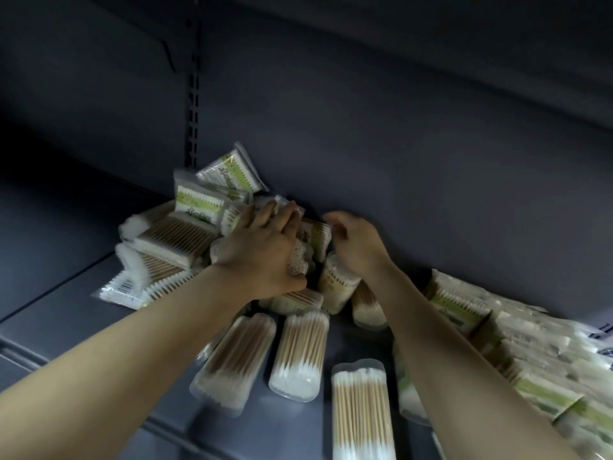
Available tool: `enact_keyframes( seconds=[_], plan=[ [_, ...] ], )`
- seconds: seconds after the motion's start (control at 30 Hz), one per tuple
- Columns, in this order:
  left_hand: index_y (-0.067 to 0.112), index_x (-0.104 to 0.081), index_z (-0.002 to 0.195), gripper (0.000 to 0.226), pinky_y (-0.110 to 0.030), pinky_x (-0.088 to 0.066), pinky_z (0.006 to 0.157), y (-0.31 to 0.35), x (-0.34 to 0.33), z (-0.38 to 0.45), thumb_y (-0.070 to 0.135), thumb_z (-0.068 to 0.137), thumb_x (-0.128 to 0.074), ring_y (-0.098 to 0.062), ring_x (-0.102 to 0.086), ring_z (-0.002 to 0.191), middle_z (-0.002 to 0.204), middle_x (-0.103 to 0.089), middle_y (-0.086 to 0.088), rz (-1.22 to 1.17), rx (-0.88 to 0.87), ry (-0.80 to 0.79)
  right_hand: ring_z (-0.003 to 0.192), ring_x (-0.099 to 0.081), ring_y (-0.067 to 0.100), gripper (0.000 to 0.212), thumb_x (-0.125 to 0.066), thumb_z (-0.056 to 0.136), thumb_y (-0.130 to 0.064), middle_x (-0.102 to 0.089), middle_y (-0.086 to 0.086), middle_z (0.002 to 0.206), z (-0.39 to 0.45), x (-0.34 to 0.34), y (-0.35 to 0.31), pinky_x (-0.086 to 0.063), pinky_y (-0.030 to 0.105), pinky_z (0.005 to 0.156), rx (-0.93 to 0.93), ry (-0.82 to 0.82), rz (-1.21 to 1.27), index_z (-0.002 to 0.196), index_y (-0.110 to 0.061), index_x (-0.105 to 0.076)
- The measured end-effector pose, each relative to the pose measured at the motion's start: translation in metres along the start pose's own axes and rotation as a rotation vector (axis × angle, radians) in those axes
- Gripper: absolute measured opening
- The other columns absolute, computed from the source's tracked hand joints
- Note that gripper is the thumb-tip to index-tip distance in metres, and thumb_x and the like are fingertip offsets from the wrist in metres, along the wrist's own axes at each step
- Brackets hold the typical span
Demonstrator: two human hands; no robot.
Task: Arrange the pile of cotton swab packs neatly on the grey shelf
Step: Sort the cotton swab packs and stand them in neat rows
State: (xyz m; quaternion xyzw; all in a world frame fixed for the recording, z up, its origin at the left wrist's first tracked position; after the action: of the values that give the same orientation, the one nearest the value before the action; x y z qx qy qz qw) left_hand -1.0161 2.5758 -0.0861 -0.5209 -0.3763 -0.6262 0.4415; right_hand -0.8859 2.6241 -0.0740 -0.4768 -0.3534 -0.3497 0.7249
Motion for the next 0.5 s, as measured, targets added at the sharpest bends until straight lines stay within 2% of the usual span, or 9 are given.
enact_keyframes(
  seconds=[0.1, 0.3, 0.5],
  plan=[
    [0.012, 0.006, 0.148, 0.099, -0.043, 0.000, 0.116, -0.001, -0.001, 0.000, 0.062, 0.080, -0.048, -0.025, 0.010, 0.142, 0.156, 0.012, -0.001, 0.003, 0.003, -0.001, 0.118, -0.051, 0.022, 0.035, -0.045, 0.091, -0.005, -0.057, 0.007, 0.126, -0.001, 0.002, -0.001, -0.039, 0.030, 0.098, -0.007, 0.002, -0.019, 0.123, -0.012, -0.055],
    [0.012, 0.006, 0.148, 0.101, -0.043, 0.000, 0.116, -0.002, -0.002, 0.000, 0.062, 0.079, -0.048, -0.026, 0.010, 0.142, 0.155, 0.012, 0.000, 0.010, 0.009, -0.002, 0.108, -0.055, 0.023, 0.034, -0.055, 0.087, -0.007, -0.061, 0.008, 0.117, 0.002, -0.001, -0.003, -0.041, 0.030, 0.091, -0.018, -0.014, -0.070, 0.121, -0.011, -0.056],
    [0.013, 0.007, 0.148, 0.101, -0.044, 0.001, 0.116, -0.004, -0.002, -0.001, 0.063, 0.080, -0.048, -0.027, 0.010, 0.142, 0.155, 0.014, 0.001, 0.015, 0.016, -0.009, 0.108, -0.055, 0.025, 0.032, -0.057, 0.088, -0.011, -0.060, 0.011, 0.117, 0.010, -0.005, -0.004, -0.042, 0.032, 0.090, -0.080, -0.049, -0.136, 0.120, -0.009, -0.058]
  ],
)
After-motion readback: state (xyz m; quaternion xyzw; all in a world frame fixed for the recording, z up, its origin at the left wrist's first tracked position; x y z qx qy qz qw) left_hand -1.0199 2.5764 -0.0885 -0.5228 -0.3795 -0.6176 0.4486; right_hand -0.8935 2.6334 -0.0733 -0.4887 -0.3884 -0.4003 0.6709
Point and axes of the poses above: each hand's wrist, its own z-axis towards the middle knuckle, its own x-axis out of the back of the hand, y = z × x, the point moved 7 cm from there along z, towards the middle knuckle
